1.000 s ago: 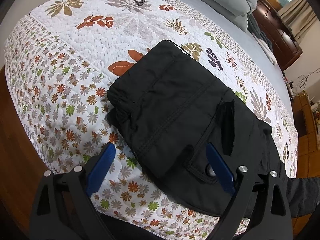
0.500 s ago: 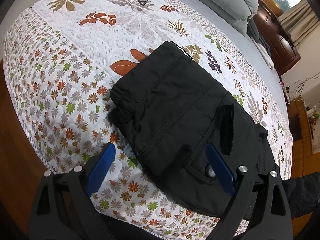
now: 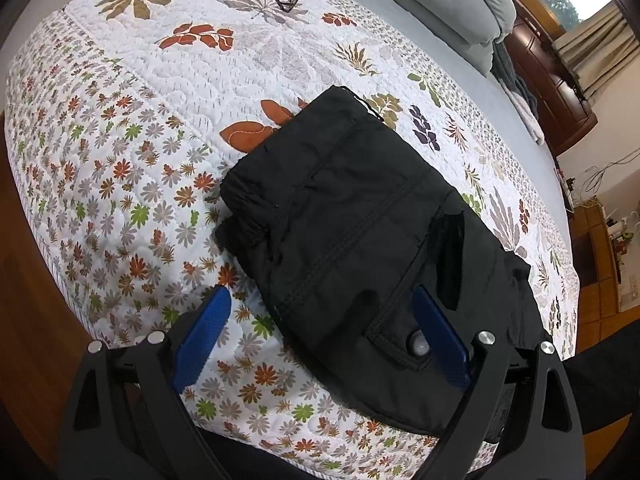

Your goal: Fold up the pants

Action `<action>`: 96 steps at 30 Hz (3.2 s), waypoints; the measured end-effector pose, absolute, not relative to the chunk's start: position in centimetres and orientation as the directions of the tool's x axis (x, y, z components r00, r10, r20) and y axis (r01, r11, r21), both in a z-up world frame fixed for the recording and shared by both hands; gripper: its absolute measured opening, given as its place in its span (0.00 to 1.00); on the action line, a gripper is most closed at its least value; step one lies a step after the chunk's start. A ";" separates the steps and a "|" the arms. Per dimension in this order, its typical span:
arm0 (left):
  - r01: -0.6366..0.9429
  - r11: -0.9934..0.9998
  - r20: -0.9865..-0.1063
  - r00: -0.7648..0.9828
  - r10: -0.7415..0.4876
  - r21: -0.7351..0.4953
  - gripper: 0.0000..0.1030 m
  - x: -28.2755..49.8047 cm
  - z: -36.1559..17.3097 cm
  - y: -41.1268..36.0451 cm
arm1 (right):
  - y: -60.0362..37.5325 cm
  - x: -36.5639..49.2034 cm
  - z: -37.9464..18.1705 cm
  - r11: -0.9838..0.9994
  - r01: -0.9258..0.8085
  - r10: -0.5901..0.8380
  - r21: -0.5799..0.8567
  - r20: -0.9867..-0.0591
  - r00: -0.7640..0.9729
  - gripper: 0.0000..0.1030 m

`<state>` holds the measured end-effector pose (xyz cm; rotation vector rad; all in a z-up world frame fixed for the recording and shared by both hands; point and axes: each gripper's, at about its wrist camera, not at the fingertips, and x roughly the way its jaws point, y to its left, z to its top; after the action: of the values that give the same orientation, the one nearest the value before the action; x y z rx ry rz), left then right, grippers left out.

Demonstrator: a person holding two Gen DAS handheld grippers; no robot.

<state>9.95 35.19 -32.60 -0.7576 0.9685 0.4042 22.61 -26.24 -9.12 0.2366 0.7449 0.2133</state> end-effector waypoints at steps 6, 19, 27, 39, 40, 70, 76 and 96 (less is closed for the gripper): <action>-0.617 0.680 -0.851 0.525 -0.019 -0.396 0.89 10.0 -32.6 35.2 | -22.2 23.2 -9.7 0.961 -0.176 0.275 0.214 -0.666 0.694 0.18; -0.619 0.684 -0.858 0.514 -0.018 -0.385 0.89 10.4 -32.9 35.3 | -16.6 24.1 -12.1 0.952 -0.254 0.296 0.172 -0.731 0.614 0.18; -0.621 0.684 -0.859 0.511 -0.017 -0.383 0.89 10.5 -33.1 35.3 | -14.8 24.5 -12.8 0.946 -0.290 0.300 0.147 -0.740 0.602 0.18; -0.615 0.677 -0.848 0.530 -0.026 -0.405 0.89 10.0 -33.0 35.7 | -12.2 24.5 -14.5 0.937 -0.331 0.290 0.111 -0.776 0.561 0.18; -0.614 0.677 -0.847 0.530 -0.028 -0.406 0.89 10.0 -33.0 35.8 | -12.0 24.5 -14.7 0.936 -0.334 0.288 0.108 -0.779 0.557 0.18; -0.607 0.655 -0.824 0.565 -0.043 -0.450 0.89 9.4 -32.6 35.8 | 2.1 20.5 -31.8 0.699 -0.607 -0.031 -0.379 -0.864 0.503 0.31; -0.608 0.653 -0.828 0.558 -0.052 -0.451 0.89 9.7 -32.9 35.8 | 0.6 20.0 -28.6 0.737 -0.648 0.121 -0.192 -0.906 0.406 0.46; -0.607 0.621 -0.817 0.568 -0.097 -0.496 0.89 9.1 -33.3 36.0 | -4.5 24.9 -30.8 0.895 -0.445 0.172 0.044 -0.953 0.251 0.46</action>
<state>9.13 36.05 -33.26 -0.8706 0.9382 0.3484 24.89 -4.53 -30.84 -0.2544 1.2513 0.4254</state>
